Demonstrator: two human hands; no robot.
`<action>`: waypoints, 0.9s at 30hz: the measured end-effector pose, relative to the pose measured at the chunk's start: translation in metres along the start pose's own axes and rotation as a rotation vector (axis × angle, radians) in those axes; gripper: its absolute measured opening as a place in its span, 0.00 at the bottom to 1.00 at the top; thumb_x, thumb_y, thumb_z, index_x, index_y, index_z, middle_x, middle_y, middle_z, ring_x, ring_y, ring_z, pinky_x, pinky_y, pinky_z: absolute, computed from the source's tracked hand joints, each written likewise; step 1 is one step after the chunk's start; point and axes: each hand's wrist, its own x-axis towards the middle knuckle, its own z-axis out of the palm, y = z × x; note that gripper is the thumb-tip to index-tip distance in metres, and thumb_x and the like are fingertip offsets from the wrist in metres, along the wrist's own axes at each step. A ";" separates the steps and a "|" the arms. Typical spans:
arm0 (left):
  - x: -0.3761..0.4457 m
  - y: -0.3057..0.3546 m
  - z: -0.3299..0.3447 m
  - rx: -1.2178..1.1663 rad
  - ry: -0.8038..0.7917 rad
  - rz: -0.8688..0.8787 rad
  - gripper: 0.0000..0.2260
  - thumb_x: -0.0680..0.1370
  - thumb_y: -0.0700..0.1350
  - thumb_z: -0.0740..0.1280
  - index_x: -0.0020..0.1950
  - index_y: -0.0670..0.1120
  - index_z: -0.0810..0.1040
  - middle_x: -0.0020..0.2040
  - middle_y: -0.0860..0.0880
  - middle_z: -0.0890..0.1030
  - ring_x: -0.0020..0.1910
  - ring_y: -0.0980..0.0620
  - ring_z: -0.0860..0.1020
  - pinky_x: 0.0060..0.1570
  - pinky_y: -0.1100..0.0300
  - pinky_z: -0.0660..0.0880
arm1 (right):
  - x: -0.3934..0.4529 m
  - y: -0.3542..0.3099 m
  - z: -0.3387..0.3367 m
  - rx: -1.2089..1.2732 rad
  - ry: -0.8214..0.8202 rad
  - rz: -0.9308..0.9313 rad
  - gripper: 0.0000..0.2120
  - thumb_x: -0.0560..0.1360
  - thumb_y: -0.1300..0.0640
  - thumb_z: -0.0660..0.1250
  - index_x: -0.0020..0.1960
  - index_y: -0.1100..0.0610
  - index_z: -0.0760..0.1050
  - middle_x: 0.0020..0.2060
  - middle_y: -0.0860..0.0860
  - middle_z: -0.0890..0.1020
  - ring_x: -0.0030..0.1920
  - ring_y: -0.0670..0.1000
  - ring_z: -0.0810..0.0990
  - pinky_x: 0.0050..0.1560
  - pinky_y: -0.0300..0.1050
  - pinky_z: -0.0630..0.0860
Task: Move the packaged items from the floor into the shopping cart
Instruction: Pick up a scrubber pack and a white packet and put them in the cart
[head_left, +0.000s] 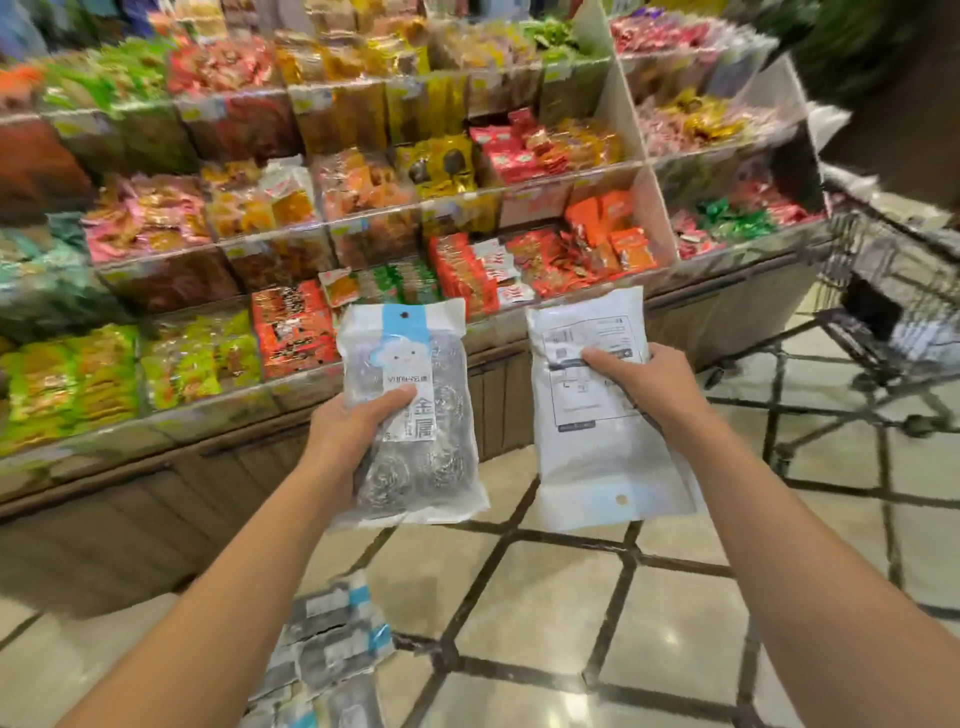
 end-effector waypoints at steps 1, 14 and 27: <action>0.004 0.000 0.028 0.015 -0.031 -0.005 0.17 0.72 0.44 0.79 0.60 0.45 0.84 0.50 0.44 0.89 0.50 0.43 0.87 0.53 0.47 0.83 | 0.007 0.003 -0.024 0.015 0.020 0.007 0.14 0.70 0.47 0.82 0.51 0.53 0.86 0.46 0.49 0.90 0.48 0.53 0.89 0.57 0.58 0.85; 0.040 -0.004 0.340 0.139 -0.381 -0.053 0.19 0.72 0.44 0.79 0.62 0.43 0.83 0.51 0.42 0.88 0.49 0.41 0.87 0.51 0.48 0.83 | 0.045 0.056 -0.294 0.180 0.433 0.034 0.07 0.72 0.51 0.81 0.46 0.51 0.84 0.45 0.50 0.89 0.43 0.48 0.88 0.50 0.48 0.85; 0.107 -0.049 0.652 0.276 -0.694 -0.159 0.19 0.71 0.47 0.80 0.60 0.45 0.84 0.51 0.43 0.88 0.48 0.43 0.87 0.48 0.50 0.83 | 0.117 0.115 -0.510 0.210 0.751 0.147 0.07 0.75 0.53 0.79 0.49 0.55 0.85 0.39 0.51 0.86 0.34 0.47 0.79 0.32 0.37 0.74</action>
